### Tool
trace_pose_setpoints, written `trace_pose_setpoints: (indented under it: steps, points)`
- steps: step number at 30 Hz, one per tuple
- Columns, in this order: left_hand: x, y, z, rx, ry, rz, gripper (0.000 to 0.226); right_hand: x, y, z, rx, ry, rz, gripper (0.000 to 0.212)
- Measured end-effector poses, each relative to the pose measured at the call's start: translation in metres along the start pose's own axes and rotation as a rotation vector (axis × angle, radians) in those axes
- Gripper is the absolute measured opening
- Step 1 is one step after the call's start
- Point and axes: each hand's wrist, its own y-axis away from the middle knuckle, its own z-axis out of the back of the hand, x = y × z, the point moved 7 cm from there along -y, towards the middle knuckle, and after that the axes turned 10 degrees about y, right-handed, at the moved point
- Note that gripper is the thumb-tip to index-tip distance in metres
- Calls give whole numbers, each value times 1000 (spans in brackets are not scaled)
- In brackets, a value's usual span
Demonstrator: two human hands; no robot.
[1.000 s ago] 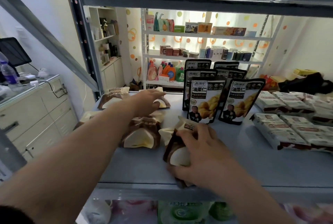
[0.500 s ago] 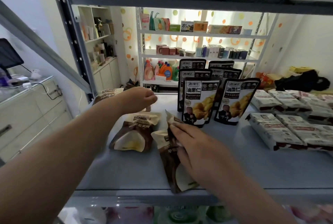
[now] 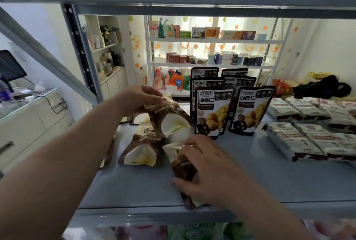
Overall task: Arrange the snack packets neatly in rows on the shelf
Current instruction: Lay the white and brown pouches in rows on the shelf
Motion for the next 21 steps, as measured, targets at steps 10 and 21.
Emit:
trace_pose_setpoints:
  steps: [10,21]
  points:
    - [16,-91,-13,-121,-256,-38,20,-1,-2,-24,203,1,-95,77]
    - [7,-60,-24,-134,-836,-448,26,1,-12,-23,162,-39,-157,61]
